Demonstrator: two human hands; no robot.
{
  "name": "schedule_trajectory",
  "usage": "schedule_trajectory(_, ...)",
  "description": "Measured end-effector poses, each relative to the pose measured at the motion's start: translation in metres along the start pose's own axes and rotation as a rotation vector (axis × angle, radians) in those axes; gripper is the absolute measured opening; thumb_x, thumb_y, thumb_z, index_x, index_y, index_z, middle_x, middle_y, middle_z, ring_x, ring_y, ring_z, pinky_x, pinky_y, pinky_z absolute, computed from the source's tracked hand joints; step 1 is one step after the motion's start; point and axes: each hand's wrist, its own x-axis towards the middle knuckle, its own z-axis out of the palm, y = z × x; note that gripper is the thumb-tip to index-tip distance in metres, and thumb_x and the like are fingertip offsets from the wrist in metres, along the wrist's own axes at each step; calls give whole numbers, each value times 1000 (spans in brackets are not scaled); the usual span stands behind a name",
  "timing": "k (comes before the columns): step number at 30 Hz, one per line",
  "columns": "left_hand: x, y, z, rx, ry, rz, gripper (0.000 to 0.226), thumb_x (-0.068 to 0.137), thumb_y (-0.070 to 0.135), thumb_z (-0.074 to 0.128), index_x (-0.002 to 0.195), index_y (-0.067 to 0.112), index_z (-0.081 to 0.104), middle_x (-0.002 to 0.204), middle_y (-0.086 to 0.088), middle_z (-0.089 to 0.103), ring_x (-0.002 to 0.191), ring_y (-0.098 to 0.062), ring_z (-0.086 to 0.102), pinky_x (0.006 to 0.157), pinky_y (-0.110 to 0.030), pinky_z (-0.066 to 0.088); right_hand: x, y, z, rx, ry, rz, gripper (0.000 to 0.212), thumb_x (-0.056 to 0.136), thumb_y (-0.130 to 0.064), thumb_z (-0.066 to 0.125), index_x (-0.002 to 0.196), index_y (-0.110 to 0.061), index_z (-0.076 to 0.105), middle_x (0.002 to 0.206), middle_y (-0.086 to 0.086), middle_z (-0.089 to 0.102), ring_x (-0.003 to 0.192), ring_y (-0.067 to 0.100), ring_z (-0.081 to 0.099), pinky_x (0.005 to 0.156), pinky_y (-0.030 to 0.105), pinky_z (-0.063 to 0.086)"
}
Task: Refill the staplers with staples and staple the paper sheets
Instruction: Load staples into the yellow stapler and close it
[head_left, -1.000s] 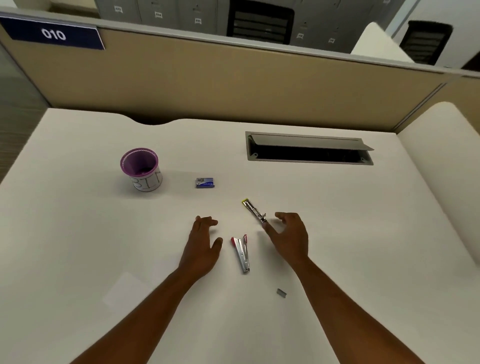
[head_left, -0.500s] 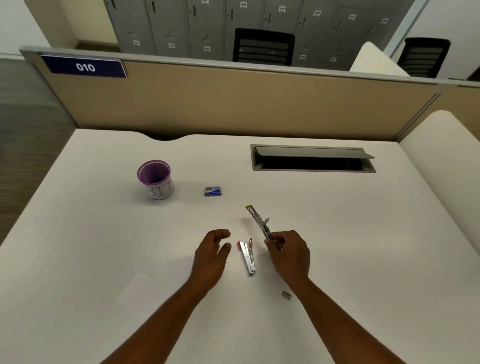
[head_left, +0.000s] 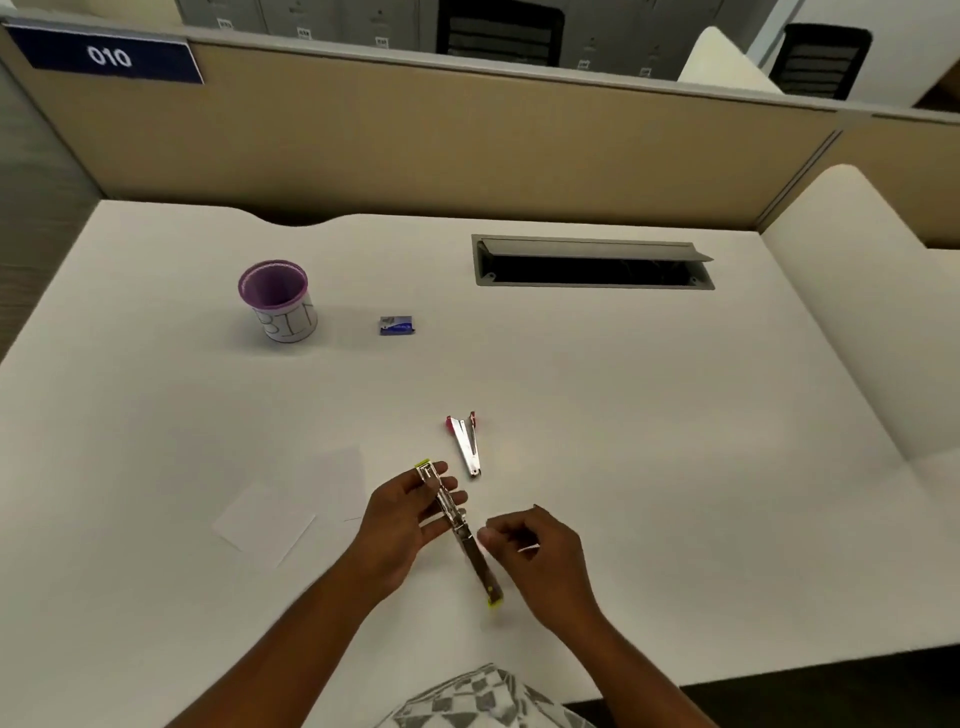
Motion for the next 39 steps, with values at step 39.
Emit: schedule_trajectory(39,-38,-14,11,-17,-104,-53,24,103,13,52,123,6,62,112,-16,75,105,-30,73,83,-40,61,1,-14,6,-178,119,-407,24,80,2,81,98,-15,81,94,-7,75,89,3,71,78,19,60)
